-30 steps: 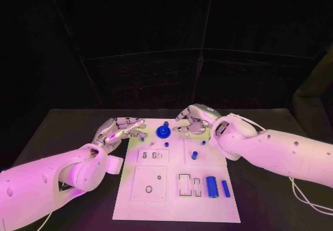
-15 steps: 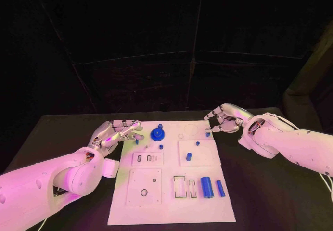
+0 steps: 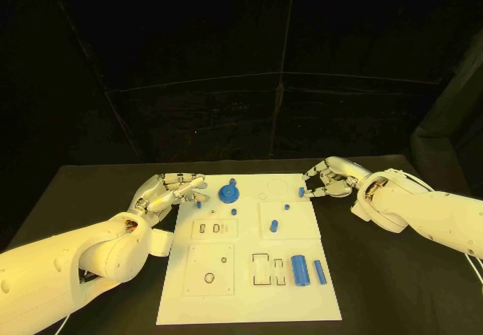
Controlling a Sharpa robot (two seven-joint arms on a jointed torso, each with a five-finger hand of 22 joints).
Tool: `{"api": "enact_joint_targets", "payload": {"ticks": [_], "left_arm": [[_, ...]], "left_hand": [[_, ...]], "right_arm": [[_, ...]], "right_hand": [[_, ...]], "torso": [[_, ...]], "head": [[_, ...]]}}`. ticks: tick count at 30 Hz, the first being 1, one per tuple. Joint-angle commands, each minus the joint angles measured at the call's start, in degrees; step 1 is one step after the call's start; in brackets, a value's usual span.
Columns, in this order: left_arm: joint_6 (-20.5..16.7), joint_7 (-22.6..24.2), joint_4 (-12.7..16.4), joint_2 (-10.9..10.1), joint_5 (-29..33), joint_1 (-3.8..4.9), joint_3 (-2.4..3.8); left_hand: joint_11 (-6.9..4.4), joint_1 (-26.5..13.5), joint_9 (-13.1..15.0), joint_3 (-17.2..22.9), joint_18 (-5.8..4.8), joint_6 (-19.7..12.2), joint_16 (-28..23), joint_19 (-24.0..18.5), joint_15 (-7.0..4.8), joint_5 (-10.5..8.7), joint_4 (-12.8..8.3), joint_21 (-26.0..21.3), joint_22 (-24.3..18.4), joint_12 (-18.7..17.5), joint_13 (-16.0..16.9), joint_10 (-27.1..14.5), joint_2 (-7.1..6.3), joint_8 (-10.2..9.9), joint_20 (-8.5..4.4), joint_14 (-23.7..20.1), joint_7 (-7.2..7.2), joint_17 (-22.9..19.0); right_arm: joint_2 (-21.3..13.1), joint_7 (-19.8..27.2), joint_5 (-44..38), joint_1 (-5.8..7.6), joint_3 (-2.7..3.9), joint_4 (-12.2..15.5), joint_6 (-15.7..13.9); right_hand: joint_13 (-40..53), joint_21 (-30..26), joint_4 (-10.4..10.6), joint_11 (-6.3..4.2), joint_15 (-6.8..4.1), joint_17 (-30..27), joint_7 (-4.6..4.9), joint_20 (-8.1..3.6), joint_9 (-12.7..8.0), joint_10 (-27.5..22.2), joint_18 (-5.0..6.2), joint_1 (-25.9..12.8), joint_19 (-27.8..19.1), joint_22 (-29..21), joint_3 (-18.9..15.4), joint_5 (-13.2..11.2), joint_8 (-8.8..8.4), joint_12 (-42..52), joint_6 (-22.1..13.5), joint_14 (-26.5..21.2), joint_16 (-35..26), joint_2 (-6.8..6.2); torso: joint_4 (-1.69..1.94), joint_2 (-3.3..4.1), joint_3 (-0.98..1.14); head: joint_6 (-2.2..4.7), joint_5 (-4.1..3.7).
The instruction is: Assemble the parts on the task board
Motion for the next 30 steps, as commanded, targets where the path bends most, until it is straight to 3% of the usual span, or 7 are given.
{"api": "enact_joint_targets", "payload": {"ticks": [1, 5, 12, 16, 24, 30], "left_arm": [[0.72, 0.52, -0.05, 0.11, -0.02, 0.03, 0.01], [0.72, 0.51, -0.17, 0.15, -0.02, 0.0, -0.02], [0.77, 0.5, -0.33, 0.24, -0.02, -0.02, -0.06], [0.77, 0.47, -0.39, 0.27, -0.02, -0.04, -0.08], [0.82, 0.41, -0.46, 0.28, -0.02, -0.05, -0.11], [0.86, 0.35, -0.49, 0.27, -0.02, -0.05, -0.12]], "left_hand": [[-0.07, 0.29, -0.02, -0.01, 0.83, 0.42, -0.2, 0.44, 0.14, 0.05, -0.27, -0.39, -0.09, -0.19, -0.03, 0.4, 0.24, -0.28, -0.14, 0.26, 0.11, 0.05], [-0.07, 0.29, -0.02, -0.01, 0.83, 0.42, -0.2, 0.44, 0.14, 0.05, -0.27, -0.39, -0.09, -0.19, -0.03, 0.4, 0.24, -0.28, -0.14, 0.26, 0.11, 0.05], [-0.08, 0.39, -0.02, 0.05, 0.83, 0.45, -0.25, 0.46, 0.13, 0.05, -0.4, -0.41, -0.12, -0.25, -0.03, 0.44, 0.23, -0.3, -0.16, 0.27, 0.1, 0.1], [-0.08, 0.39, -0.02, 0.05, 0.83, 0.45, -0.25, 0.46, 0.13, 0.05, -0.4, -0.41, -0.12, -0.25, -0.03, 0.44, 0.23, -0.3, -0.16, 0.27, 0.1, 0.1], [-0.07, 0.41, -0.02, 0.07, 0.83, 0.46, -0.27, 0.47, 0.12, 0.05, -0.44, -0.42, -0.13, -0.27, -0.03, 0.45, 0.24, -0.32, -0.16, 0.27, 0.1, 0.12], [-0.07, 0.41, -0.02, 0.07, 0.83, 0.46, -0.27, 0.47, 0.12, 0.05, -0.44, -0.42, -0.13, -0.27, -0.03, 0.45, 0.24, -0.32, -0.16, 0.27, 0.1, 0.12]], "right_arm": [[0.22, 1.69, 1.0, -0.33, 0.02, -0.4, 1.23], [0.76, 1.86, 1.2, -0.95, 0.02, -1.05, 1.36], [1.64, 1.86, 1.34, -1.42, 0.02, -2.08, 1.52], [2.16, 1.85, 1.36, -1.51, 0.03, -2.65, 1.72], [3.07, 1.72, 1.37, -1.59, 0.03, -3.47, 2.17], [3.4, 1.48, 1.37, -1.62, 0.03, -3.85, 2.54]], "right_hand": [[2.6, -0.26, -0.45, -0.05, 0.41, 12.21, -0.1, 0.2, 0.09, -0.35, -0.04, 0.63, -0.32, -0.01, -0.03, 0.07, 0.13, -0.35, -0.1, 5.39, 0.23, 0.27], [2.71, -0.23, -0.57, -0.08, 0.39, 12.3, -0.14, 0.19, 0.13, -0.26, -0.05, 0.77, -0.29, 0.05, 0.06, 0.07, 0.23, -0.23, 0.15, 5.41, 0.26, 0.53], [2.92, -0.15, -0.69, -0.16, 0.33, 12.45, -0.23, 0.15, 0.21, -0.06, -0.07, 0.84, -0.19, 0.21, 0.24, -0.17, 0.43, 0.02, 0.73, 5.45, 0.32, 1.15], [3.21, -0.03, -0.9, -0.32, 0.2, 12.64, -0.38, 0.04, 0.29, 0.22, -0.12, 0.96, -0.04, 0.45, 0.68, -0.97, 0.71, 0.35, 1.74, 5.49, 0.4, 2.11], [3.65, 0.13, -1.41, -0.85, -0.25, 12.87, -0.94, -0.35, 0.27, 0.61, -0.17, 1.65, 0.15, 0.76, 3.33, -4.89, 1.09, 0.81, 4.36, 5.55, 0.49, 5.41], [3.89, 0.21, -2.03, -1.14, -0.49, 13.0, -1.27, -0.57, 0.25, 0.76, -0.21, 2.21, 0.24, 0.92, 4.71, -5.5, 1.21, 1.04, 5.45, 5.58, 0.54, 6.11]], "torso": [[0.01, 0.03, -0.1], [-0.13, 0.0, -0.09], [0.0, 0.0, -0.14], [0.02, 0.0, -0.14], [-0.03, -0.04, -0.15], [-0.03, -0.05, -0.16]], "head": [[-0.19, -0.03], [-0.3, 0.11], [-0.47, -0.01], [-0.54, 0.01], [-0.61, 0.07], [-0.66, 0.03]]}}
